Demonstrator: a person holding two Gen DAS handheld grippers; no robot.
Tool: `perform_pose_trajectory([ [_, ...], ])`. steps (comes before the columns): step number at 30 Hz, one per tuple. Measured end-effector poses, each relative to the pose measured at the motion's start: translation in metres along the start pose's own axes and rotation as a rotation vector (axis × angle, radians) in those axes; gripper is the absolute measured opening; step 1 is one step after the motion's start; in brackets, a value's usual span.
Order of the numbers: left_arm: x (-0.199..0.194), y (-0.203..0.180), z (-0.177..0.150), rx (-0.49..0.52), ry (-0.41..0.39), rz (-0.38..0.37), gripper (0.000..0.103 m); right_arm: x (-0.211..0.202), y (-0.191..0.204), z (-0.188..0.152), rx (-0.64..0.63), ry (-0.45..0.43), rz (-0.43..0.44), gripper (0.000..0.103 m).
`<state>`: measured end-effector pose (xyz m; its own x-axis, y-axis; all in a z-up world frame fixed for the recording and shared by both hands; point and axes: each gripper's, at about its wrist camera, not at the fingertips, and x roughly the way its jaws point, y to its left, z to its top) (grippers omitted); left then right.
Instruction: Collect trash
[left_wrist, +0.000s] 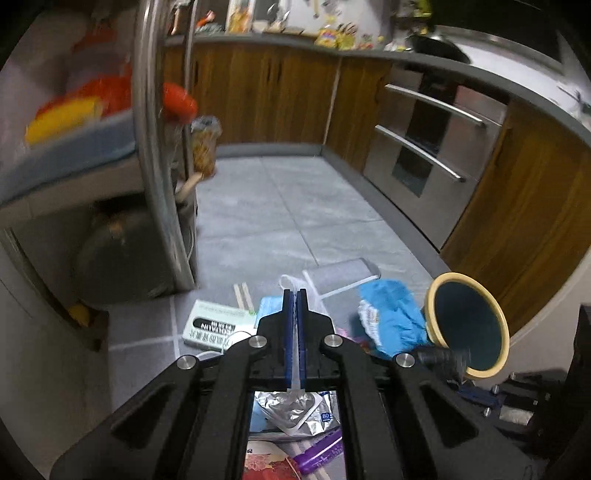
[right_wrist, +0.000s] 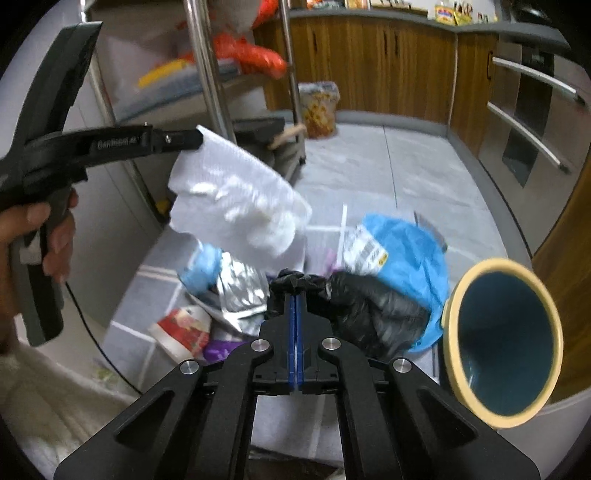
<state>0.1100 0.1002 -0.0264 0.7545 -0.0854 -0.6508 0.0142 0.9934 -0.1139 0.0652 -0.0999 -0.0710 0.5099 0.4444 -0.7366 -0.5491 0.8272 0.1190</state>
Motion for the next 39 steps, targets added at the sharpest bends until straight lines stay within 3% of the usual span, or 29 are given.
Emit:
perform_pose_trajectory([
  [13,-0.045,-0.030,0.012,0.042,-0.088,-0.028,0.000,-0.043,-0.037,0.017,0.086,-0.111,0.012,0.001],
  [18,-0.011,-0.016,-0.005,0.024,0.025,0.003,0.003,-0.057,-0.058,0.026,0.090,-0.125,-0.019,0.001],
  [19,0.002,-0.011,-0.009,0.013,0.065,0.010,0.009,-0.059,-0.060,0.028,0.085,-0.125,-0.025,0.001],
  [22,0.026,-0.003,-0.020,0.032,0.124,0.057,0.050,-0.068,-0.078,0.032,0.082,-0.137,-0.056,0.001],
  [23,0.038,-0.001,-0.025,0.042,0.144,0.081,0.054,-0.068,-0.083,0.033,0.083,-0.139,-0.064,0.001],
  [28,0.085,0.015,-0.046,0.025,0.269,0.117,0.054,-0.066,-0.109,0.032,0.128,-0.147,-0.101,0.001],
  [36,0.134,0.032,-0.067,0.012,0.399,0.149,0.054,-0.052,-0.119,0.027,0.162,-0.120,-0.090,0.001],
  [37,0.138,0.033,-0.070,0.008,0.420,0.144,0.043,-0.051,-0.120,0.027,0.167,-0.117,-0.088,0.001],
  [38,0.140,0.034,-0.071,0.013,0.426,0.135,0.021,-0.049,-0.122,0.028,0.173,-0.113,-0.085,0.001],
  [39,0.141,0.033,-0.072,0.023,0.432,0.131,0.013,-0.049,-0.123,0.028,0.177,-0.110,-0.084,0.001],
])
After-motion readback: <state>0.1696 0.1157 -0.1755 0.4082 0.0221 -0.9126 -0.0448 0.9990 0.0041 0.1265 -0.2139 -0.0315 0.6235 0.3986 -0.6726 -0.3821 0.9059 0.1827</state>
